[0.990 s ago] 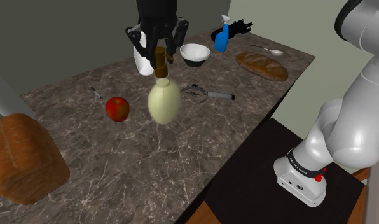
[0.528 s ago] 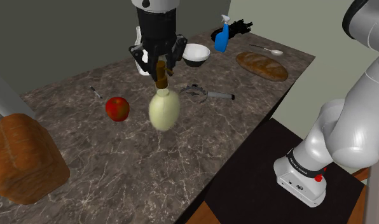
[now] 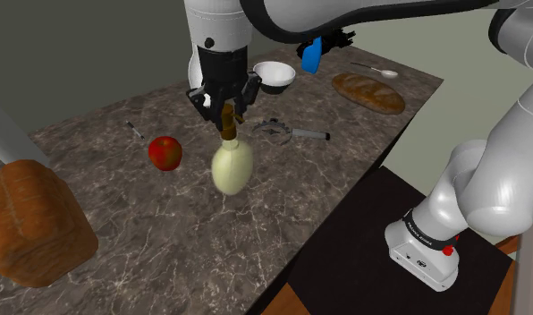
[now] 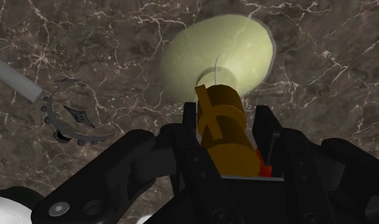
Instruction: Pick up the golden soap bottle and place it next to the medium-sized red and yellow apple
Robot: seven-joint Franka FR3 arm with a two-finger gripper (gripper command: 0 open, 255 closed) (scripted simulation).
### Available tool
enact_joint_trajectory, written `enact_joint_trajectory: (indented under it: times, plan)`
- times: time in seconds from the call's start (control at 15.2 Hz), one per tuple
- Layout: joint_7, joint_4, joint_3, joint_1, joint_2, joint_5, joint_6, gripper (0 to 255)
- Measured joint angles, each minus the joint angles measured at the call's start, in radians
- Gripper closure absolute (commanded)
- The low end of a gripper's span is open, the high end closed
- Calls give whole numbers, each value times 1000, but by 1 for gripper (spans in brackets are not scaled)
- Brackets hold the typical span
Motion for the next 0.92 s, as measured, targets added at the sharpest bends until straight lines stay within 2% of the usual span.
enact_joint_trajectory:
  times: [0.26,0.59,0.66,0.92]
  plan:
    - [3,-49,-1,-2,-6,1,43,255]
    - [3,-54,-1,-3,-6,2,48,255]
    - [3,-54,-1,-3,-6,2,48,0]
    - [3,-54,-1,-3,-6,1,49,0]
